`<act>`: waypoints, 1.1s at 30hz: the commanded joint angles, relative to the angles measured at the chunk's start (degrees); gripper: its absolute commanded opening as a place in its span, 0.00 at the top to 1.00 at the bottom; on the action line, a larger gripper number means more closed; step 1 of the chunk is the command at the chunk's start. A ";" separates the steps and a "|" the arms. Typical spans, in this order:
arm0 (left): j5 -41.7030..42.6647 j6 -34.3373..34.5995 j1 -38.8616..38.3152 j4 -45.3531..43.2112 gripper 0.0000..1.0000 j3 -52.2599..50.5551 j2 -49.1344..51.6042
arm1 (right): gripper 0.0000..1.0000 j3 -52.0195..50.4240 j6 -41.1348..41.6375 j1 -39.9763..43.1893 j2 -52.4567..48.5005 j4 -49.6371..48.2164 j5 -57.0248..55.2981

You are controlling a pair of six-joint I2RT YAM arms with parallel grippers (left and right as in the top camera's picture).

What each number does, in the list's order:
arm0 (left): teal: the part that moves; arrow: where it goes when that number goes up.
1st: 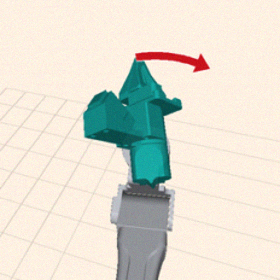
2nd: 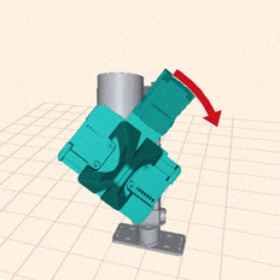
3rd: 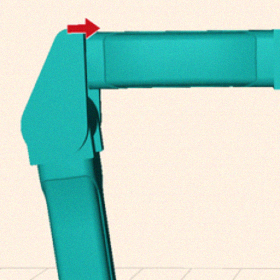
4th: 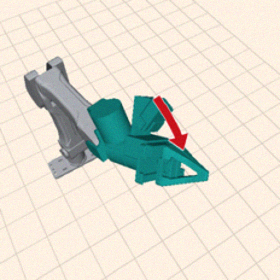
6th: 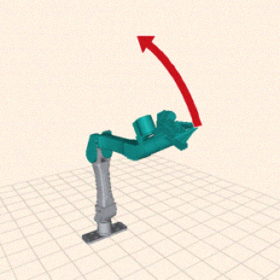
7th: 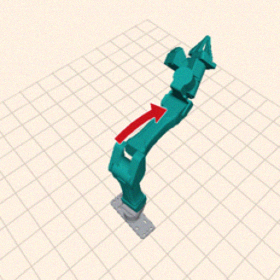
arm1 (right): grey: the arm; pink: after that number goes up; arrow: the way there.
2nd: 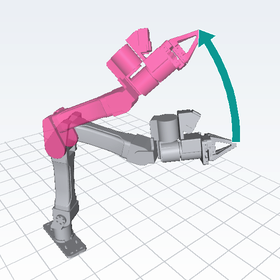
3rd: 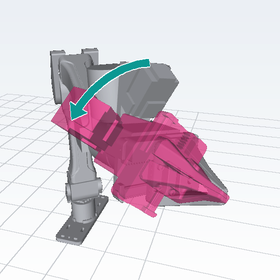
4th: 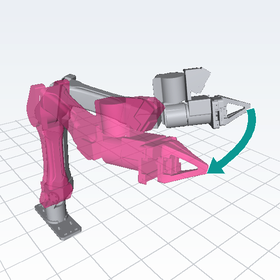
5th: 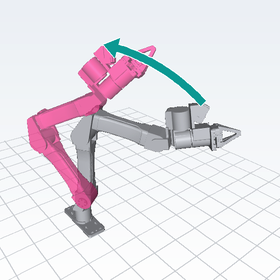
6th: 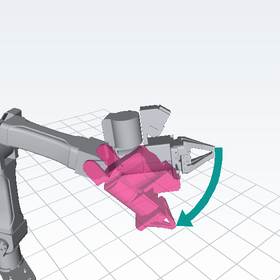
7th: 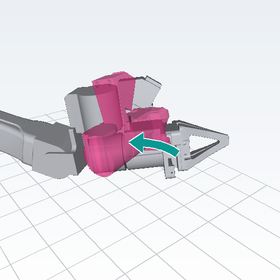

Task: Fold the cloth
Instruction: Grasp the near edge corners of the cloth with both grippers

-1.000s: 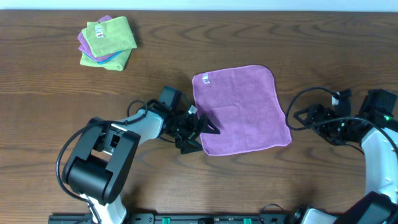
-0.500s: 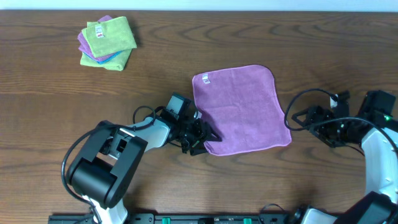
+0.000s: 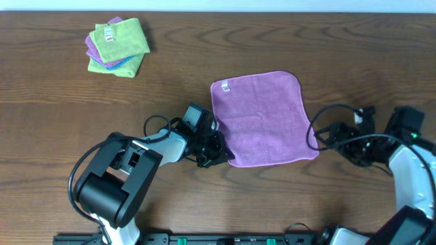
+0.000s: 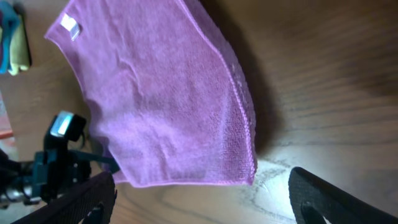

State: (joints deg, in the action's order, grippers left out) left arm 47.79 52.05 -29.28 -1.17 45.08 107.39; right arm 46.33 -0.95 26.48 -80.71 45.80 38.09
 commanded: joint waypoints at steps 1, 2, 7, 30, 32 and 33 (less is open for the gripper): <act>-3.15 -4.37 1.86 1.18 0.95 -1.27 1.99 | 0.11 -4.07 -1.90 -0.31 0.57 -2.25 2.47; -2.40 -5.25 2.49 1.36 0.94 -1.27 1.99 | 0.12 -5.38 -1.88 -0.31 0.55 -3.58 2.47; 0.31 -8.87 5.66 3.67 0.94 -1.27 1.99 | 0.17 -12.63 3.37 -0.31 0.55 -13.60 3.93; -3.78 -6.80 4.46 1.70 0.57 -1.27 1.99 | 0.23 -15.47 13.62 -1.73 -6.67 -26.58 8.92; -4.72 -6.75 3.69 1.73 0.55 -1.27 1.99 | 0.23 -15.47 14.58 -2.62 -6.67 -27.36 8.92; -5.20 -6.45 3.21 1.66 0.53 -1.27 1.99 | 0.23 -15.47 14.80 -3.02 -6.67 -27.71 8.92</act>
State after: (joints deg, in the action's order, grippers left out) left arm 52.58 45.04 -24.62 -0.49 45.47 107.09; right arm 31.09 11.88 24.69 -86.94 18.55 45.41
